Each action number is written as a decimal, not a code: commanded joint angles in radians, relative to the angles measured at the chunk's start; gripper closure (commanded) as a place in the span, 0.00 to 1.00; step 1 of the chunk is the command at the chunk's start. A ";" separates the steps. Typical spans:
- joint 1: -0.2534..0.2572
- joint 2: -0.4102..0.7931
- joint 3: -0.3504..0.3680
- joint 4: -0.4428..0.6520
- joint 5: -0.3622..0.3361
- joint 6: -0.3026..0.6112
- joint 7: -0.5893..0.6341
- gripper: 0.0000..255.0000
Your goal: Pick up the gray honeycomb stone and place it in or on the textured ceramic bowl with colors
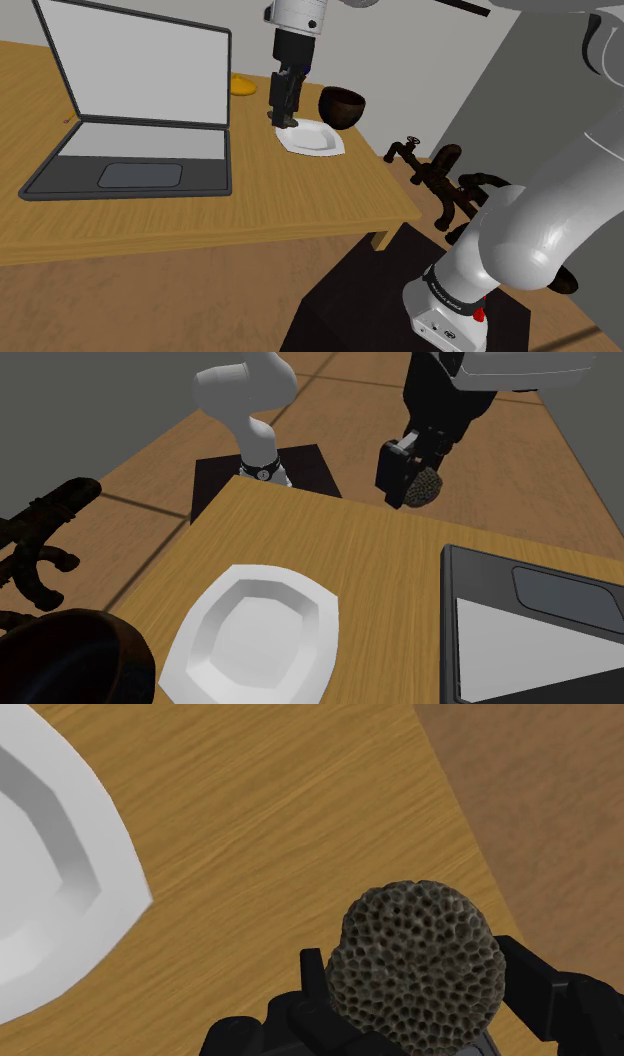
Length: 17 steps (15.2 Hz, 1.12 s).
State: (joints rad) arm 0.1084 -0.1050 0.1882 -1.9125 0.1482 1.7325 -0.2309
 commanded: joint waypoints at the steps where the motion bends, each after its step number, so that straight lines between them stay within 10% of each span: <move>1: 0.000 -0.003 -0.001 0.024 0.000 -0.028 0.003 1.00; 17: -0.121 0.051 -0.143 0.150 -0.043 -0.129 -0.242 1.00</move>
State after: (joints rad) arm -0.0019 -0.0695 0.0568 -1.7792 0.1093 1.6063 -0.4496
